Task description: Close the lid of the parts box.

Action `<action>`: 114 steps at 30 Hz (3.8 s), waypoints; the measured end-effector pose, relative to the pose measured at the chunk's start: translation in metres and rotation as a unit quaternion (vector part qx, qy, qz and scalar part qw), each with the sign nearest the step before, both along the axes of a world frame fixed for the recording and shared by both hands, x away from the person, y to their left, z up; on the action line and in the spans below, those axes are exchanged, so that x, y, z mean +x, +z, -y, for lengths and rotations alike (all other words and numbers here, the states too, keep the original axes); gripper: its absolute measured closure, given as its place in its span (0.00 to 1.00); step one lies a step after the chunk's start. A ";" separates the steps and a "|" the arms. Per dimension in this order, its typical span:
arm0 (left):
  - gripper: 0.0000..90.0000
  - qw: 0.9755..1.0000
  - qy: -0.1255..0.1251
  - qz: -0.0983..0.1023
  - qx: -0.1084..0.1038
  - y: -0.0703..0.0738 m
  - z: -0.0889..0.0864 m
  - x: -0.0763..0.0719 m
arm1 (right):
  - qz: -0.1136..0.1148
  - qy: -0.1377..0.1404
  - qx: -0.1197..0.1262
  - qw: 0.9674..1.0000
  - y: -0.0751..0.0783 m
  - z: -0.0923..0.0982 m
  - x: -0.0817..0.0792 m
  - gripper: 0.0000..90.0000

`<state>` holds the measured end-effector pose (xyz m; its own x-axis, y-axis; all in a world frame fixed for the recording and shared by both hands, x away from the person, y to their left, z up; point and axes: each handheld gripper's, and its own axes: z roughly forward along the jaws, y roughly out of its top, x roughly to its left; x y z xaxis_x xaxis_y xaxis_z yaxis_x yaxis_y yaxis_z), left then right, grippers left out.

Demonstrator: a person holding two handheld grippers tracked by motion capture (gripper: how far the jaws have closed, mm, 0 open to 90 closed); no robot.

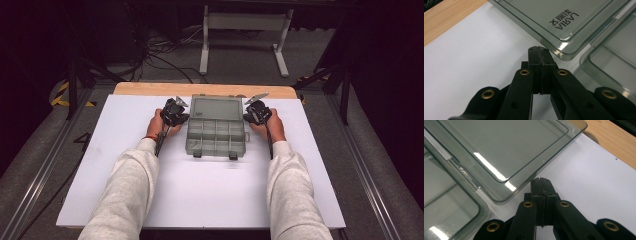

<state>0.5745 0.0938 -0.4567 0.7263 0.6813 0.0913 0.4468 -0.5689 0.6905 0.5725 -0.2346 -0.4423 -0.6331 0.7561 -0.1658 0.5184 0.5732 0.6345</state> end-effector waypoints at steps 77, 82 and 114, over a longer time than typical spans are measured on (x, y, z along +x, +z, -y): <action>0.95 0.995 0.045 0.082 -0.036 0.090 0.004 -0.036 | 0.137 0.002 0.070 0.988 0.060 -0.004 -0.048 1.00; 0.95 0.995 0.045 0.084 -0.031 0.091 0.004 -0.038 | 0.134 0.000 0.078 0.988 0.060 -0.003 -0.050 1.00; 0.99 0.995 0.034 0.093 -0.018 0.090 0.001 -0.054 | 0.123 0.013 0.090 0.988 0.063 -0.003 -0.062 1.00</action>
<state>0.5209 0.0927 -0.3668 0.6521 0.7330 0.1935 0.3459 -0.5148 0.7844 0.5103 -0.2319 -0.3795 -0.6095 0.7717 -0.1816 0.3226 0.4506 0.8324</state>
